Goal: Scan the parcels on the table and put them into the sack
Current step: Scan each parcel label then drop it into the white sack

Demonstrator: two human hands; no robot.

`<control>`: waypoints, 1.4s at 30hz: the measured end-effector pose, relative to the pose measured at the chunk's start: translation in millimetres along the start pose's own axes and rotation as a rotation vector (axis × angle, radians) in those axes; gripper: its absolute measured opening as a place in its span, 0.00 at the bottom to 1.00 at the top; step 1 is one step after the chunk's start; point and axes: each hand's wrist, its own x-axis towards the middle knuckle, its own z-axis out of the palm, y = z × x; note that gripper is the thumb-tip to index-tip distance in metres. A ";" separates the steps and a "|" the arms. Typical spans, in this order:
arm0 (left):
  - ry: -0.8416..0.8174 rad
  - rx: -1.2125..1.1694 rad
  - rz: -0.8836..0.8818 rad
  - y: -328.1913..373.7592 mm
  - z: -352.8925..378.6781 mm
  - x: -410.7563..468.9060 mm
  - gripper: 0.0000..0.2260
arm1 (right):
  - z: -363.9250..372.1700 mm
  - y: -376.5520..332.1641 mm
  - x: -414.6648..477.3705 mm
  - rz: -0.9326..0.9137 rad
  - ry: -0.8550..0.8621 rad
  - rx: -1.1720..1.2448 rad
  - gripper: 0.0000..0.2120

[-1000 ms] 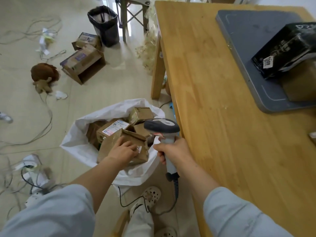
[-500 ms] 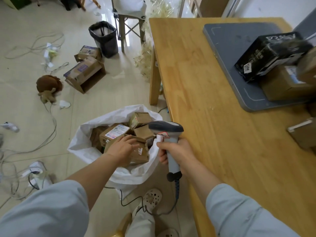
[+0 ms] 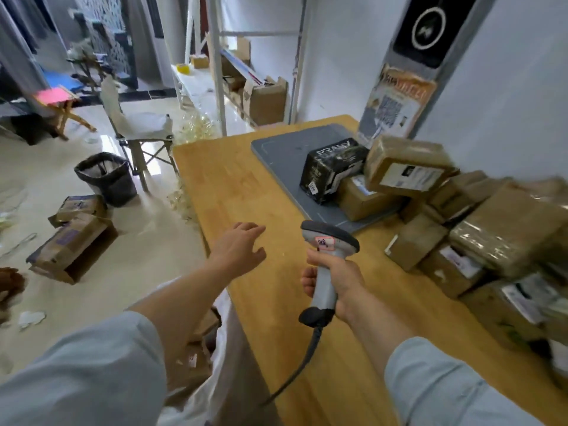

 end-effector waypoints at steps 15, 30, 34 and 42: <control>0.085 -0.418 -0.257 142.3 -26.3 213.5 0.43 | -102.4 -100.9 66.4 -0.047 0.090 0.244 0.08; 0.116 -0.568 -0.343 125.9 -1.8 272.3 0.54 | -112.7 -89.5 103.4 -0.012 0.109 0.175 0.06; 0.216 -0.678 -0.348 121.7 -14.2 245.7 0.49 | -105.2 -83.9 88.4 -0.014 0.093 0.137 0.07; 0.273 -0.756 -0.408 90.1 -87.0 157.0 0.39 | -82.2 -77.0 22.0 -0.142 -0.002 -0.014 0.05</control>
